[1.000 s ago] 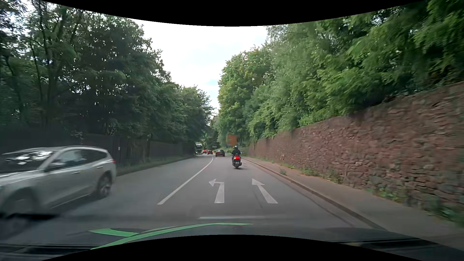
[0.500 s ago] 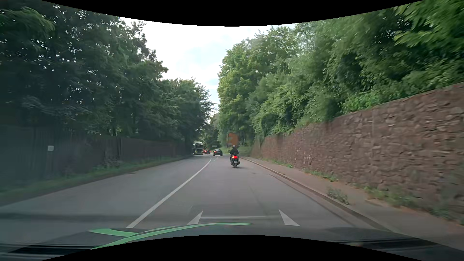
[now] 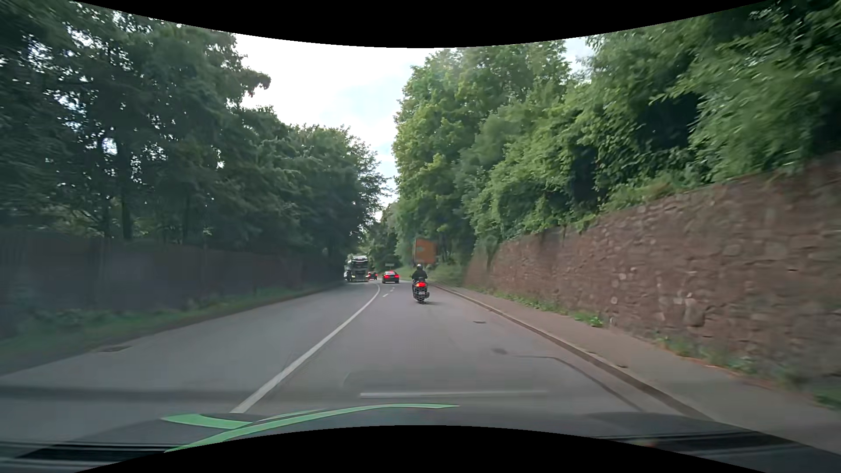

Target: Follow the waypoints while adhering to traffic rules and regulations

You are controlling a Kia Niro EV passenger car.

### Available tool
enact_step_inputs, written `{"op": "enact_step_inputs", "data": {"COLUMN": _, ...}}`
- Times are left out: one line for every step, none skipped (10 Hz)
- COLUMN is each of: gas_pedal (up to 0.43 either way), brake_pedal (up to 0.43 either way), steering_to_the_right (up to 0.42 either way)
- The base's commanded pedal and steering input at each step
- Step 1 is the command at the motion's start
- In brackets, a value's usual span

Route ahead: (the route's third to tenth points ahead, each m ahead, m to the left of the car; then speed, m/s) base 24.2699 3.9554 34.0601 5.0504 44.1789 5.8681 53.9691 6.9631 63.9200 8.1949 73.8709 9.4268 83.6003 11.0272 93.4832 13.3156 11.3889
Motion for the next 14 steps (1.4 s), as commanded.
{"op": "enact_step_inputs", "data": {"gas_pedal": 0.087, "brake_pedal": 0.000, "steering_to_the_right": -0.005}}
{"op": "enact_step_inputs", "data": {"gas_pedal": 0.087, "brake_pedal": 0.000, "steering_to_the_right": -0.005}}
{"op": "enact_step_inputs", "data": {"gas_pedal": 0.087, "brake_pedal": 0.000, "steering_to_the_right": -0.005}}
{"op": "enact_step_inputs", "data": {"gas_pedal": 0.087, "brake_pedal": 0.000, "steering_to_the_right": -0.005}}
{"op": "enact_step_inputs", "data": {"gas_pedal": 0.087, "brake_pedal": 0.000, "steering_to_the_right": -0.005}}
{"op": "enact_step_inputs", "data": {"gas_pedal": 0.087, "brake_pedal": 0.000, "steering_to_the_right": -0.005}}
{"op": "enact_step_inputs", "data": {"gas_pedal": 0.087, "brake_pedal": 0.000, "steering_to_the_right": -0.005}}
{"op": "enact_step_inputs", "data": {"gas_pedal": 0.087, "brake_pedal": 0.000, "steering_to_the_right": -0.005}}
{"op": "enact_step_inputs", "data": {"gas_pedal": 0.087, "brake_pedal": 0.000, "steering_to_the_right": -0.005}}
{"op": "enact_step_inputs", "data": {"gas_pedal": 0.087, "brake_pedal": 0.000, "steering_to_the_right": -0.007}}
{"op": "enact_step_inputs", "data": {"gas_pedal": 0.087, "brake_pedal": 0.000, "steering_to_the_right": -0.009}}
{"op": "enact_step_inputs", "data": {"gas_pedal": 0.087, "brake_pedal": 0.000, "steering_to_the_right": -0.009}}
{"op": "enact_step_inputs", "data": {"gas_pedal": 0.087, "brake_pedal": 0.000, "steering_to_the_right": -0.010}}
{"op": "enact_step_inputs", "data": {"gas_pedal": 0.087, "brake_pedal": 0.000, "steering_to_the_right": -0.010}}
